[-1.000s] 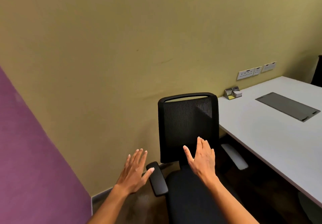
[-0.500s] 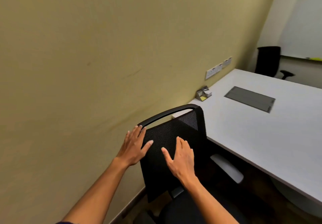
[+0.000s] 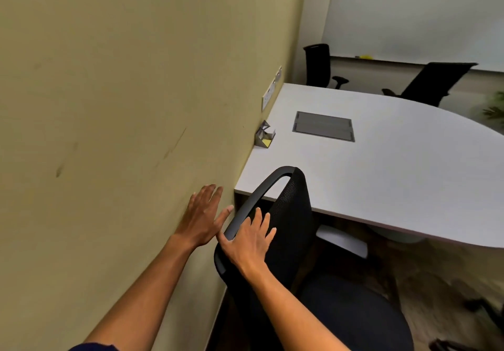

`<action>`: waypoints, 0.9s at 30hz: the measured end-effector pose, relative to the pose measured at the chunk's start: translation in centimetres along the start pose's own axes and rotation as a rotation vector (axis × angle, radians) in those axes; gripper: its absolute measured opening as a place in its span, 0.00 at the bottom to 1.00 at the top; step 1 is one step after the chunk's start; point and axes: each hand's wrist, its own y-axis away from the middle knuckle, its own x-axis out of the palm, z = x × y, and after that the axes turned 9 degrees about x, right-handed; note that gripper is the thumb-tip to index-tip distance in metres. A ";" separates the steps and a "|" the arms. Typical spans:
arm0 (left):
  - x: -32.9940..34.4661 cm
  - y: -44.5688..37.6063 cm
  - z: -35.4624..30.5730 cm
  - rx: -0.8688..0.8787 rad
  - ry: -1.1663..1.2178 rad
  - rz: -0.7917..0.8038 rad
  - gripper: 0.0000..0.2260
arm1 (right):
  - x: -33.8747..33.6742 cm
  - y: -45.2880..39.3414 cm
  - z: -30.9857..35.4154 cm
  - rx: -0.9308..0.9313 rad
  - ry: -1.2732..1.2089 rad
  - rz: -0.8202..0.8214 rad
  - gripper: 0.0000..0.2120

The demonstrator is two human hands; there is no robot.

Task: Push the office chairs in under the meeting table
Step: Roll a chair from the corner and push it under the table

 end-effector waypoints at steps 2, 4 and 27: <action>-0.2 -1.8 2.8 0.048 0.033 0.019 0.30 | 1.1 -0.6 2.2 0.069 -0.018 -0.031 0.38; -0.2 -2.4 3.3 0.073 0.045 0.031 0.30 | 1.4 -1.0 2.6 0.101 -0.019 -0.030 0.33; 1.1 8.8 -1.3 0.469 0.057 0.049 0.37 | -2.1 21.4 -7.8 -0.260 0.353 -0.127 0.08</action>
